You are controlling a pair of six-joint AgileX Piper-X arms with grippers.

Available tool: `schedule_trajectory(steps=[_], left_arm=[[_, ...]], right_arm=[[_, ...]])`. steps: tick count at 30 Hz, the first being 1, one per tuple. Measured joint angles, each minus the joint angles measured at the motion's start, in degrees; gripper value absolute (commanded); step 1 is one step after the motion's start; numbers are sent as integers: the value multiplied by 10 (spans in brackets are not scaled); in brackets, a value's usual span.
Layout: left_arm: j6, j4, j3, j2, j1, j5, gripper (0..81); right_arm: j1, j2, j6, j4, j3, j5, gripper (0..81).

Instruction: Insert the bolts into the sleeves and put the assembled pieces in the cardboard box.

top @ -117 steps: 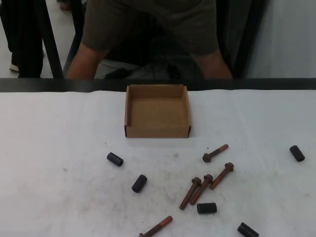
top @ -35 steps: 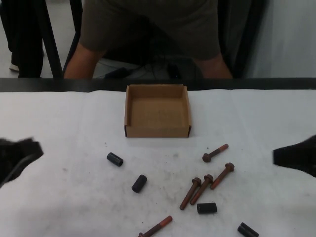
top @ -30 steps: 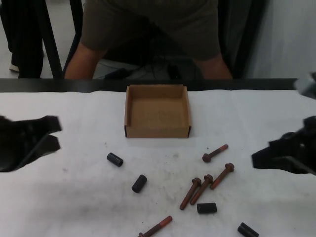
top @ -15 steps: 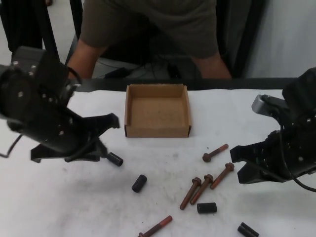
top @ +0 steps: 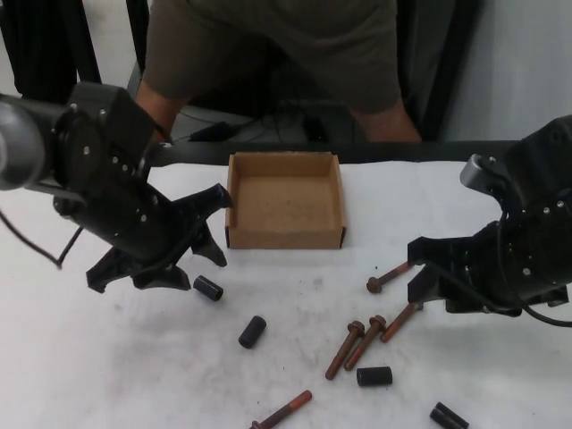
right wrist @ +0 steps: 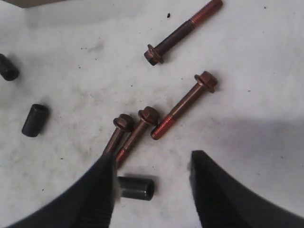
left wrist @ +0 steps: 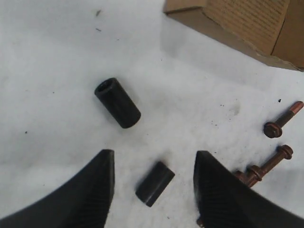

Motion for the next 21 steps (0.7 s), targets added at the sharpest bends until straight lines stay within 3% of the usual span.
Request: schedule_trajectory(steps=[21], left_arm=[[-30,70,-49,83,-4,-47,478]], right_arm=[[0,52,37,-40,-14,4,463]])
